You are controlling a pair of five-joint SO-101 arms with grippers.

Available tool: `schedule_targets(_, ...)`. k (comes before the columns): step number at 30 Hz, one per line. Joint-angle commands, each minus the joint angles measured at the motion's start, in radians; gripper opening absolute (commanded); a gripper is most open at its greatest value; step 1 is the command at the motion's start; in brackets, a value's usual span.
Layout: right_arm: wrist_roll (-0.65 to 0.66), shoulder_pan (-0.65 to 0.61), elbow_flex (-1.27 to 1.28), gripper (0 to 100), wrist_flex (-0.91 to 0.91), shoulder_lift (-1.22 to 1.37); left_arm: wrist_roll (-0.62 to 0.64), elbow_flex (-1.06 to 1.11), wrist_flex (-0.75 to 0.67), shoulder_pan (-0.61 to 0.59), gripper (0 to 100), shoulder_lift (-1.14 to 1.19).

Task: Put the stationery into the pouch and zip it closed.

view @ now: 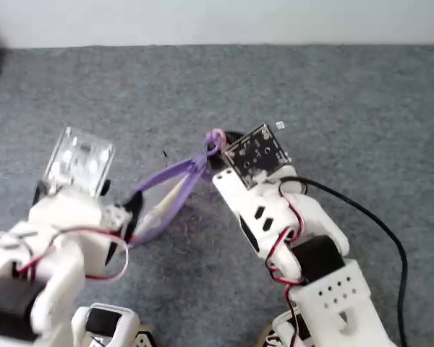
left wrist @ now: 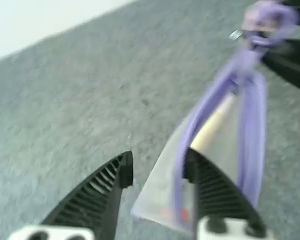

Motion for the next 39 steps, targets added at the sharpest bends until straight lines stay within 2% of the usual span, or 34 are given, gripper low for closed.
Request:
schedule_targets(1,0.009,0.016,-0.077,0.8,-0.088,0.056,0.037,-0.033,0.020,0.038,21,-0.048)
schedule_targets(8,0.008,0.016,-0.290,0.8,-0.091,0.188,0.040,-0.042,0.017,0.029,21,-0.114)
schedule_targets(17,0.008,-0.004,-0.535,0.8,-0.094,0.337,0.040,-0.131,-0.066,-0.250,21,-0.135)
schedule_targets(20,0.009,-0.048,-0.591,0.8,-0.085,0.360,0.040,-0.113,-0.084,-0.295,21,-0.129)
schedule_targets(25,0.092,-0.165,-0.600,0.8,-0.085,0.374,0.057,0.058,-0.149,-0.264,20,-0.135)
schedule_targets(30,0.100,-0.191,-0.546,0.8,-0.085,0.372,0.074,0.197,-0.210,-0.252,15,-0.137)
schedule_targets(34,0.144,-0.197,-0.522,0.8,-0.027,0.358,0.075,0.194,-0.164,-0.138,14,-0.137)
schedule_targets(39,0.155,-0.208,-0.537,0.8,0.228,0.311,0.077,0.153,-0.068,0.043,14,-0.137)
